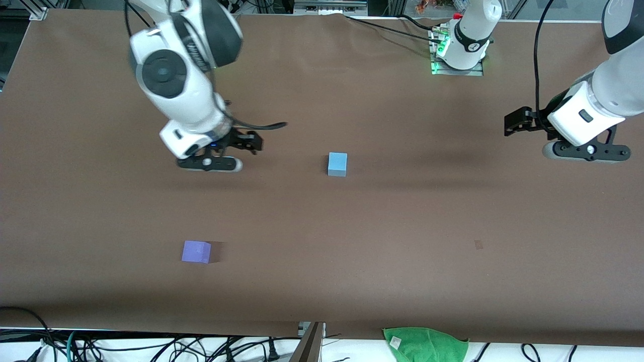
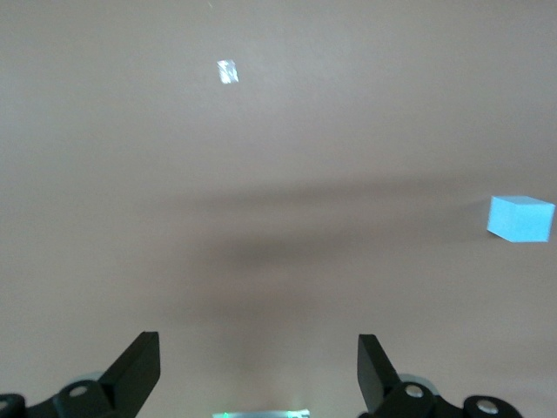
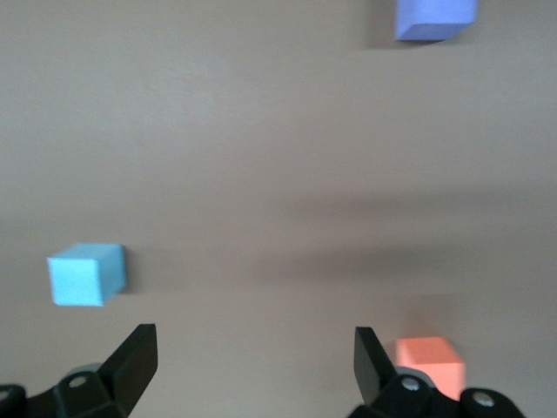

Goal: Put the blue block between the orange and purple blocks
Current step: 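Lower the right gripper over the blue cube and close on it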

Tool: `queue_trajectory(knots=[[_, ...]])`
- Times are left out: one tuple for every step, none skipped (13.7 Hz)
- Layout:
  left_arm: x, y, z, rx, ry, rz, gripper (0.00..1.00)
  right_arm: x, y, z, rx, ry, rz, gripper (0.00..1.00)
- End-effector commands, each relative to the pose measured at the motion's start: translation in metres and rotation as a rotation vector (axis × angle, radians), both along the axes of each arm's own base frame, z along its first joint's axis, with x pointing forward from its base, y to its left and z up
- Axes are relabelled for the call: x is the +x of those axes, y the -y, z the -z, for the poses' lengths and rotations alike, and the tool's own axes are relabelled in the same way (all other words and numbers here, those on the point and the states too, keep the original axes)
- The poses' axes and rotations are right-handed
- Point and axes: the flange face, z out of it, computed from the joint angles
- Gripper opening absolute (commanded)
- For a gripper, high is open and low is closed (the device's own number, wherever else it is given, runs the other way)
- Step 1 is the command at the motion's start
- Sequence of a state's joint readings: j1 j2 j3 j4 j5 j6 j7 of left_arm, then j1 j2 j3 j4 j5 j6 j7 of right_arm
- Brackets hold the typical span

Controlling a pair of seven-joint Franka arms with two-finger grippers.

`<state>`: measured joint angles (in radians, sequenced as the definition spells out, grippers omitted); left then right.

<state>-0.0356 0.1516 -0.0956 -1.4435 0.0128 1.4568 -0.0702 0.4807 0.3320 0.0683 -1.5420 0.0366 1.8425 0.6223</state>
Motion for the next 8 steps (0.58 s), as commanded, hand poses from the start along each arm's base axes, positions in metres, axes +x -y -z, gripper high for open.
queue_trajectory(knots=[[-0.013, -0.013, -0.009, 0.066, 0.085, 0.039, 1.0, -0.009, -0.051, 0.028, 0.027, 0.035, 0.078, 1.0], [-0.021, -0.021, -0.01, 0.057, 0.091, 0.021, 1.0, -0.013, -0.069, 0.04, 0.039, 0.049, 0.105, 1.0], [-0.028, -0.033, -0.008, 0.028, 0.102, -0.013, 1.0, -0.015, -0.081, 0.05, 0.051, 0.065, 0.116, 1.0], [-0.036, -0.037, -0.005, -0.003, 0.099, -0.038, 1.0, -0.02, -0.096, 0.061, 0.061, 0.075, 0.113, 1.0], [-0.039, -0.041, -0.004, 0.0, 0.099, -0.045, 1.0, -0.022, -0.107, 0.069, 0.07, 0.092, 0.12, 1.0], [-0.039, -0.04, -0.007, 0.003, 0.133, -0.04, 1.0, -0.024, -0.115, 0.081, 0.066, 0.104, 0.137, 1.0], [-0.04, -0.039, -0.001, 0.001, 0.155, -0.029, 1.0, -0.027, -0.127, 0.092, 0.072, 0.122, 0.154, 1.0], [-0.044, -0.038, -0.001, 0.002, 0.169, -0.029, 1.0, -0.032, -0.144, 0.101, 0.084, 0.139, 0.165, 1.0]])
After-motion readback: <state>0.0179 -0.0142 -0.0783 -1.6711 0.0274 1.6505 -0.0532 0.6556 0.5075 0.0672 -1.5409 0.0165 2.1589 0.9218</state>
